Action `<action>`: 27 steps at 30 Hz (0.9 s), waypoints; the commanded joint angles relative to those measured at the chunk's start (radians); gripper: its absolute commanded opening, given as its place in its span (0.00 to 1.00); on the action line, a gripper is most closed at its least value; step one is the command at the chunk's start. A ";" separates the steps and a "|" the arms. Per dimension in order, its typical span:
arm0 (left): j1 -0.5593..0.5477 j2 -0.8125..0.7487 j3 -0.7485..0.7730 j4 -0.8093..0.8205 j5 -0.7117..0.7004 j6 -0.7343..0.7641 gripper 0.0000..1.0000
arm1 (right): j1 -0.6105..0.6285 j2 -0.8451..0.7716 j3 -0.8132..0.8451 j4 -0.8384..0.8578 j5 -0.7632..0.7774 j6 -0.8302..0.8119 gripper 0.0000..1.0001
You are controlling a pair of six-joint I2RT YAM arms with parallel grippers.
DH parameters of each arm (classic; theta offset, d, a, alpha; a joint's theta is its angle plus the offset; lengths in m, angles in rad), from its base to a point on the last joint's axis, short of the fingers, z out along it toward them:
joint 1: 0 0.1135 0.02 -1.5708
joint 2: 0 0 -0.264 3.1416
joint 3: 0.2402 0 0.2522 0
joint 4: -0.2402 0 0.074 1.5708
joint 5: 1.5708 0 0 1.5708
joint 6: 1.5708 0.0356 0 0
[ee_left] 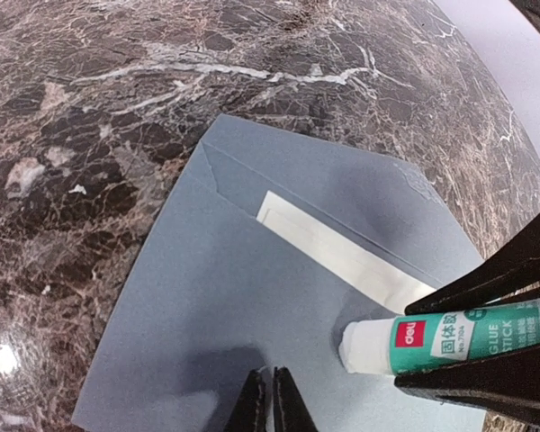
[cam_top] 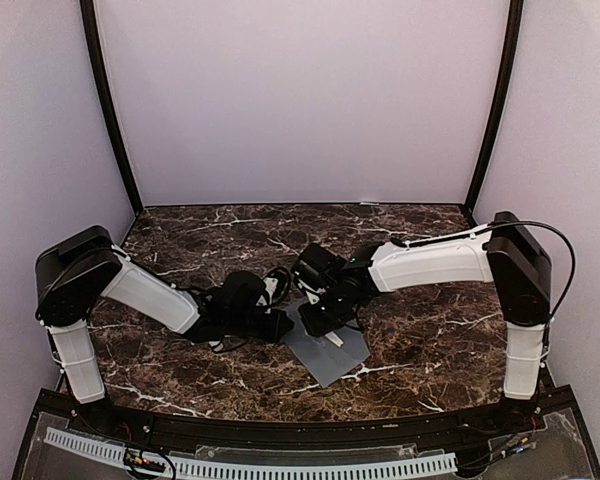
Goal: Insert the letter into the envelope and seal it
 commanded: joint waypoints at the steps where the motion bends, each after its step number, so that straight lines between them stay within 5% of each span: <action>1: 0.002 0.013 -0.025 -0.038 -0.017 -0.001 0.06 | 0.013 -0.045 -0.080 -0.057 0.011 0.022 0.00; 27: 0.002 0.030 -0.025 -0.012 0.007 0.032 0.06 | 0.102 -0.122 -0.211 -0.005 -0.009 0.101 0.00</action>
